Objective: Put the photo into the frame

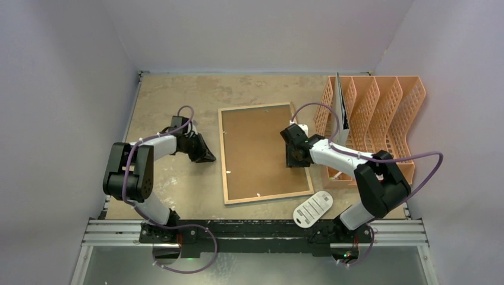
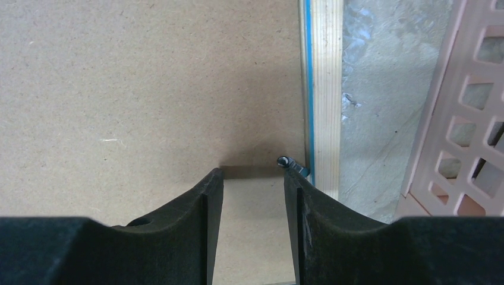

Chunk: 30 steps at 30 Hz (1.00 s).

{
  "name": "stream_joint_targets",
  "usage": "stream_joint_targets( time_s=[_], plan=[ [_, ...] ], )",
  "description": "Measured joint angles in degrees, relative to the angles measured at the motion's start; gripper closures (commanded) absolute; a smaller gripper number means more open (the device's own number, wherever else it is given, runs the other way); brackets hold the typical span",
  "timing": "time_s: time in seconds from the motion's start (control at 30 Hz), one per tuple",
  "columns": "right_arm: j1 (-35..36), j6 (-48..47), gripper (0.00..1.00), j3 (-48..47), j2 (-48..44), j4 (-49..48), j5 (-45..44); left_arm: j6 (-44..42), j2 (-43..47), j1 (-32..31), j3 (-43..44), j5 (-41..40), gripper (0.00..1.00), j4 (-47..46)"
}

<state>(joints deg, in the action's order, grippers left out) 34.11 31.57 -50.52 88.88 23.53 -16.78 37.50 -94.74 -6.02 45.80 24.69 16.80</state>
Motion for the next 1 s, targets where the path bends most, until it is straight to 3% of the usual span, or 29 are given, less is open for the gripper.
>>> stream_joint_targets(
  time_s=[0.2,0.37,0.87,1.0],
  plan=[
    [0.0,0.57,0.55,-0.96,0.74,1.2,-1.66,-1.79,0.22,0.0,0.07,3.13,0.55,-1.99],
    [0.0,0.55,0.54,-1.11,0.81,1.44,-1.77,-3.06,0.37,-0.13,0.2,4.9,0.44,-3.91],
    [0.0,0.02,0.53,-1.29,1.05,1.44,-1.51,-4.37,-3.58,-4.04,4.94,4.85,0.43,-3.78],
    [0.0,-0.15,0.53,-1.29,1.07,1.42,-1.33,-4.42,-4.5,-7.61,7.89,-0.59,0.55,-1.42]
  ],
)
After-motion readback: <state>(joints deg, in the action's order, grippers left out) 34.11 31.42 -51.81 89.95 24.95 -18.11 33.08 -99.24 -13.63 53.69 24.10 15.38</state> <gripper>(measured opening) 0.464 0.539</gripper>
